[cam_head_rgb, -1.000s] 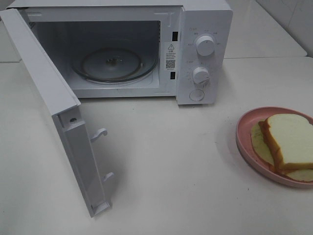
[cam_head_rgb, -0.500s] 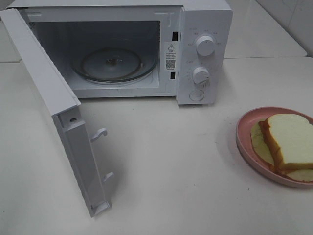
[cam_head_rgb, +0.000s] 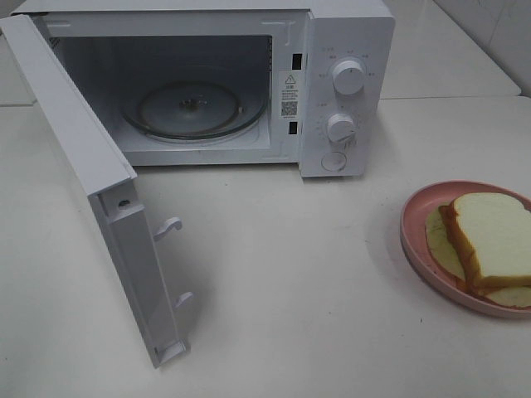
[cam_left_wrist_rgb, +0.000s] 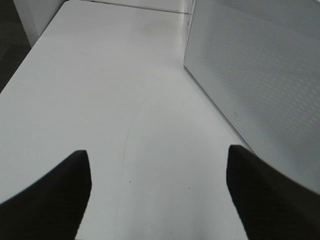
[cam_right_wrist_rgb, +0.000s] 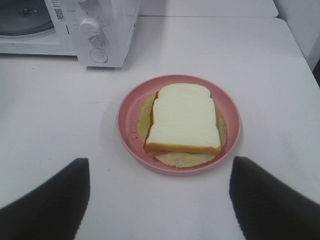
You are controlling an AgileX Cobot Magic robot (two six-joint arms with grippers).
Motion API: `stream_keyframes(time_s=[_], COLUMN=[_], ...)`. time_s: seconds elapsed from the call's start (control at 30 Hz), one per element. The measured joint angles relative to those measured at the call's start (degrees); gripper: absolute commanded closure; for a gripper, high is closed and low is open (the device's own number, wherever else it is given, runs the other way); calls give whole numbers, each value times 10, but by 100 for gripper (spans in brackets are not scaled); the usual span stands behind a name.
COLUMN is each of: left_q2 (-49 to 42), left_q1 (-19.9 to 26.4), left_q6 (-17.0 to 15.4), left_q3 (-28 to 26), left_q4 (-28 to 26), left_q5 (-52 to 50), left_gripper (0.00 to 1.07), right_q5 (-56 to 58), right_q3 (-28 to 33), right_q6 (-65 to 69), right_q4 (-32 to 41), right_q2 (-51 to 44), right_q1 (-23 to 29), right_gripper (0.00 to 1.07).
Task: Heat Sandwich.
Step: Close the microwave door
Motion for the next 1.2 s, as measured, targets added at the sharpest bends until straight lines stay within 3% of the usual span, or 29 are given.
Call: stream_keyframes(time_s=[0.87,1.2], left_q2=[0,34], left_q1=[0,0], left_q6=[-2,26], left_q3=[-3,13], left_q4=[1,21], left_q5=[-5,-168], left_gripper=[35,35], right_q5=[0,0], right_q3=[0,0], right_q6=[0,0], right_q4=[0,0], right_q2=[0,0], right_q1=[0,0], right_gripper=[31,31])
